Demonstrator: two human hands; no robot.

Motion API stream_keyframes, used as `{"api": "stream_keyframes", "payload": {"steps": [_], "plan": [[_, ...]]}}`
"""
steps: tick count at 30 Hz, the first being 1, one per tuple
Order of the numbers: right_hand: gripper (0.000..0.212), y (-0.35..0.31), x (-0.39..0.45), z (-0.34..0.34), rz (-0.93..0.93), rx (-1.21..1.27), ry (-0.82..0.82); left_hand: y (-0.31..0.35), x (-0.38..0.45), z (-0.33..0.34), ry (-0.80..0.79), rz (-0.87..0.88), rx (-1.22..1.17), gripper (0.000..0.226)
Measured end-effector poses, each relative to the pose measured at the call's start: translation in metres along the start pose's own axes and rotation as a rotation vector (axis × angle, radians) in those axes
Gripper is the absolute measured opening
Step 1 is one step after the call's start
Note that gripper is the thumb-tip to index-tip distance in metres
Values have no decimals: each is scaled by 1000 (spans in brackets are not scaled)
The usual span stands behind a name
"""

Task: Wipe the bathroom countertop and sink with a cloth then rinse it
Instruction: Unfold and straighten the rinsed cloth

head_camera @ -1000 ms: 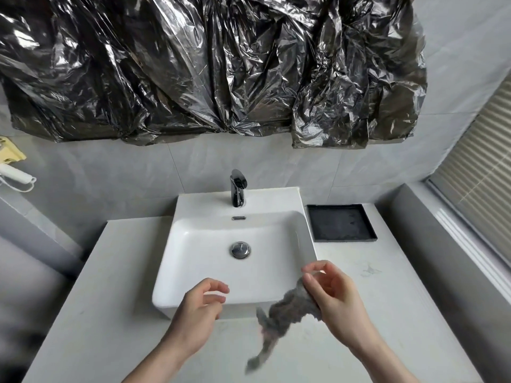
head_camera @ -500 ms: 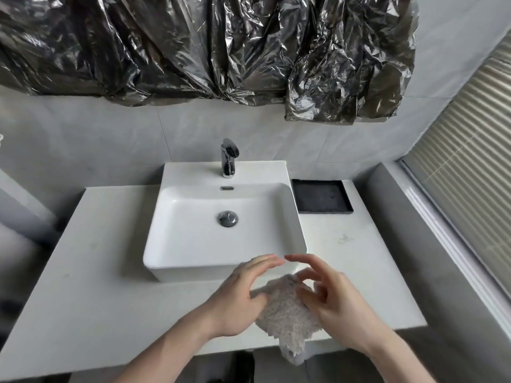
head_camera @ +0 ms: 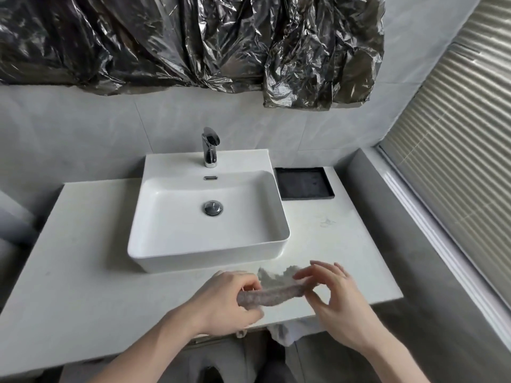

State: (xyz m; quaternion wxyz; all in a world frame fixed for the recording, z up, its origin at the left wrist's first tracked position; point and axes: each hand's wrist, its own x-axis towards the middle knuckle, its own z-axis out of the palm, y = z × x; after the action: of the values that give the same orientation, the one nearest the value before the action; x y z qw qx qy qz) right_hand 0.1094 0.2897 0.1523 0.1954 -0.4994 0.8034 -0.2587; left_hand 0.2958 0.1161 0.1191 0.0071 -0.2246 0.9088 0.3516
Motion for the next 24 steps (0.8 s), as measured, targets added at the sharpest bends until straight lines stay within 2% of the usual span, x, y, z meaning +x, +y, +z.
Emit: {"api": "stream_keyframes", "payload": {"steps": [3,5,9,11,14,16,20,22,24], "plan": [[36,12,10,-2,46,48,-59,-11,8,4,2,-38,96,7],[37,30,19,-4,96,78,-36,-20,16,9,18,-98,140,3],[36,82,39,-9,146,68,-60,-21,41,23,47,-208,122,14],[31,110,49,-14,155,30,-105,-14,57,31,116,-231,116,15],[39,156,65,-21,151,-46,-157,-2,84,44,250,-284,96,20],[40,183,76,-28,120,-84,-138,6,100,50,356,-296,68,24],[29,217,94,-45,-30,-109,13,19,121,67,516,-303,80,23],[23,229,98,-49,-68,-112,55,24,125,82,523,-334,98,20],[19,247,97,-42,-52,-139,40,26,127,103,432,-379,142,20]]}}
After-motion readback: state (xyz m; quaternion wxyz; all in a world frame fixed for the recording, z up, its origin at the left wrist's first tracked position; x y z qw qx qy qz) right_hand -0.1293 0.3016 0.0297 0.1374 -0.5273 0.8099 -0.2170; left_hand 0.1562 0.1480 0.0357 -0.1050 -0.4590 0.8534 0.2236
